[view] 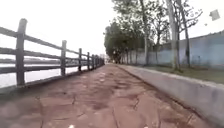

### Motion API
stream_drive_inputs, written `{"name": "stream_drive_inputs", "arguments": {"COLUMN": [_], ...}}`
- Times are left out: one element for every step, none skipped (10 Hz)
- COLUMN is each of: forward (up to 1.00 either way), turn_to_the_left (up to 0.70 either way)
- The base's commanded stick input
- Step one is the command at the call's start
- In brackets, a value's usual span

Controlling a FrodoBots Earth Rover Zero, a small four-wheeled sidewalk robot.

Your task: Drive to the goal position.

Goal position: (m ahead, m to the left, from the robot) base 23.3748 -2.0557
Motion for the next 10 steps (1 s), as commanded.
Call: {"name": "stream_drive_inputs", "arguments": {"forward": [1.0,1.0,1.0,1.0,1.0,1.0,1.0,1.0,1.0,1.0], "turn_to_the_left": [0.08,0.08,-0.31,-0.22,0.08,0.08,0.08,0.08,0.08,0.08]}}
